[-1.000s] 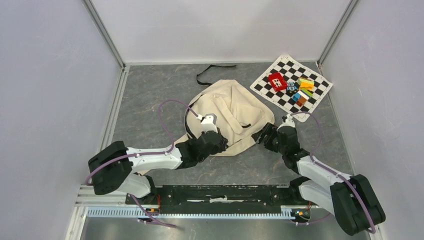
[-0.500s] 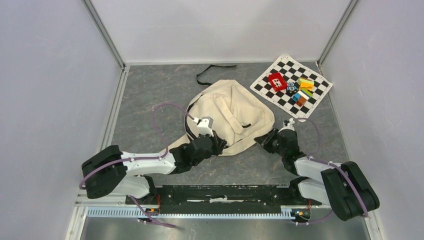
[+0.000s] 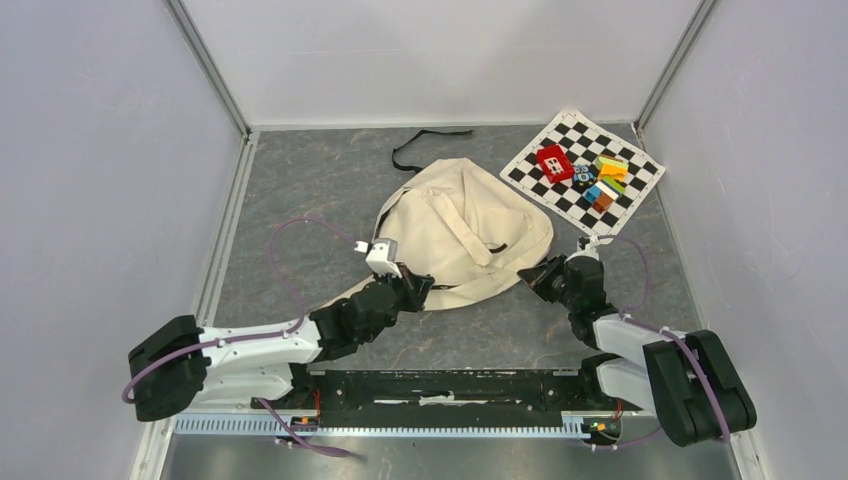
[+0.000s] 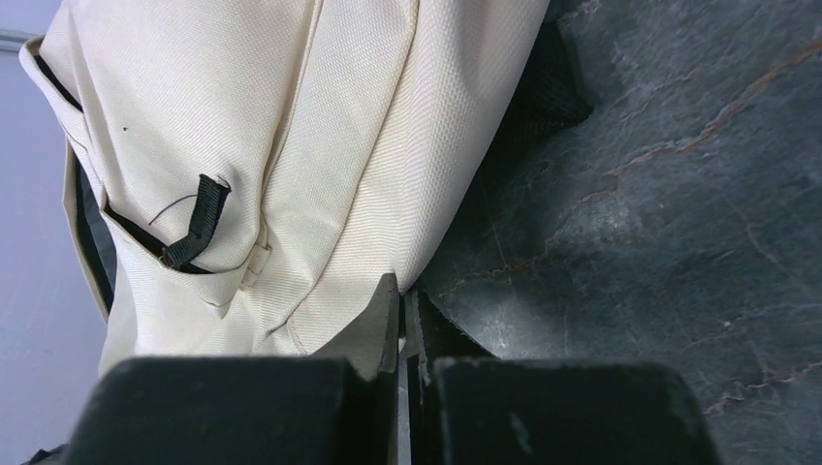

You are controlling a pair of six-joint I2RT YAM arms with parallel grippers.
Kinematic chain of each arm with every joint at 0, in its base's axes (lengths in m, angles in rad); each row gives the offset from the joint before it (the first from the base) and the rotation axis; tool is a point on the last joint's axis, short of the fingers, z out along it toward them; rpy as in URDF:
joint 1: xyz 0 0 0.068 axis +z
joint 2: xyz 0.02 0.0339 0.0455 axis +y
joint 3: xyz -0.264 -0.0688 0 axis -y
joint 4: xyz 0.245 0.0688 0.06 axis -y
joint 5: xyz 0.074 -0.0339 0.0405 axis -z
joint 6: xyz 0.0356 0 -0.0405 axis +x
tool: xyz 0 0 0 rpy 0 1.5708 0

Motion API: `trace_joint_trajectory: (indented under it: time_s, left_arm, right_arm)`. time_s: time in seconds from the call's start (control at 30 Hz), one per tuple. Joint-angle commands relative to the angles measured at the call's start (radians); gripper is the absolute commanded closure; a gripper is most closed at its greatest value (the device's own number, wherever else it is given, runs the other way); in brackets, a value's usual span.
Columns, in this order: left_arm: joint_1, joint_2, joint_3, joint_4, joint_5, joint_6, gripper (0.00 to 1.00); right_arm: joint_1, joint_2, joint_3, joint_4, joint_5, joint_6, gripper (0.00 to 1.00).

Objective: Pack the student bag
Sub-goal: Zip the student bag at the center of the board.

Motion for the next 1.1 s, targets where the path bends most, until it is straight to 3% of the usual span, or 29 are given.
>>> trace_joint_trajectory:
  time_s: [0.0, 0.33, 0.6, 0.8, 0.83, 0.97, 1.07]
  left_arm:
    - [0.004, -0.081, -0.010, -0.046, -0.136, 0.043, 0.98]
    - [0.062, -0.201, -0.040, -0.179, -0.176, 0.030, 0.98]
    - [0.162, -0.241, -0.042, -0.199, -0.118, 0.072, 0.98]
    - [0.240, -0.178, -0.012, -0.190, -0.021, 0.091, 0.98]
    - [0.241, -0.169, -0.004, -0.180, -0.001, 0.097, 0.98]
    - [0.241, -0.138, 0.019, -0.114, 0.097, 0.117, 0.98]
    - [0.241, -0.125, 0.023, -0.083, 0.153, 0.115, 0.98]
  right_arm:
    - [-0.033, -0.034, 0.000, -0.034, 0.149, -0.062, 1.00]
    - [-0.041, -0.108, -0.002, -0.097, 0.220, -0.101, 1.00]
    - [-0.041, -0.163, -0.001, -0.149, 0.249, -0.149, 1.00]
    - [-0.040, -0.217, 0.041, -0.193, 0.201, -0.295, 0.99]
    - [-0.041, -0.223, 0.058, -0.220, 0.188, -0.328, 0.92]
    - [-0.040, -0.272, 0.118, -0.292, 0.136, -0.480, 0.40]
    - [-0.037, -0.329, 0.152, -0.306, 0.065, -0.593, 0.21]
